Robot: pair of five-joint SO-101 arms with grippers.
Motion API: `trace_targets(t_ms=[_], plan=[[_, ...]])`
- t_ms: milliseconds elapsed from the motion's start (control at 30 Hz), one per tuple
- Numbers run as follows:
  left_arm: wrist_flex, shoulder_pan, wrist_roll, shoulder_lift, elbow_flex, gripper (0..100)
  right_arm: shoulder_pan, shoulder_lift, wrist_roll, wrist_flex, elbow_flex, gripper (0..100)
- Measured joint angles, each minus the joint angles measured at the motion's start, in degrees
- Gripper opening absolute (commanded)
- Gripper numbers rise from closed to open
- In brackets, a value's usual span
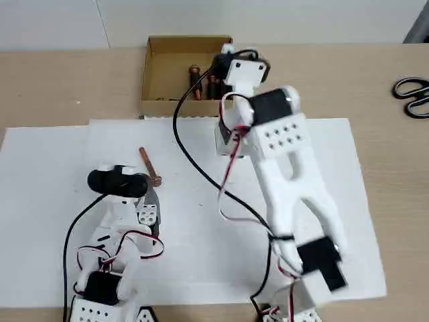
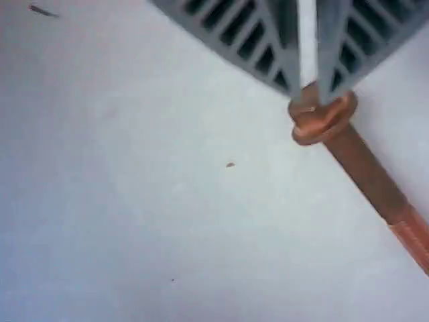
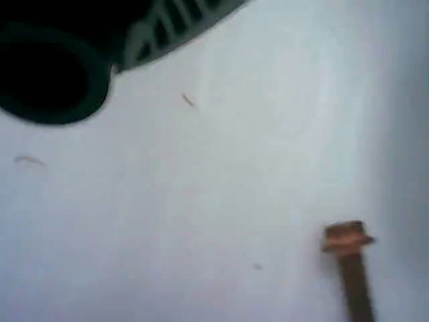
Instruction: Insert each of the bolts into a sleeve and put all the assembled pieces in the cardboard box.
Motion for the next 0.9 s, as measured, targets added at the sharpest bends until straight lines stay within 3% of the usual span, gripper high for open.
trace_targets(t_ms=[167,300,533,700,900], plan=[[0.62,0.00,0.00,0.00,0.00,1,0.18,-13.36,2.02,0.18,0.09,0.2],[5.80,0.00,-1.85,0.00,-1.67,1,4.04,-23.47,4.66,0.35,1.76,0.2],[15.91,0.00,-5.63,1.14,-19.69,1,15.03,-39.21,9.14,0.53,20.40,0.2],[21.19,0.00,-4.92,15.12,-35.87,1,17.93,-54.77,10.99,0.53,37.54,0.2],[21.36,0.00,1.05,43.16,-58.73,1,24.00,-69.71,11.96,-1.58,50.02,0.2]])
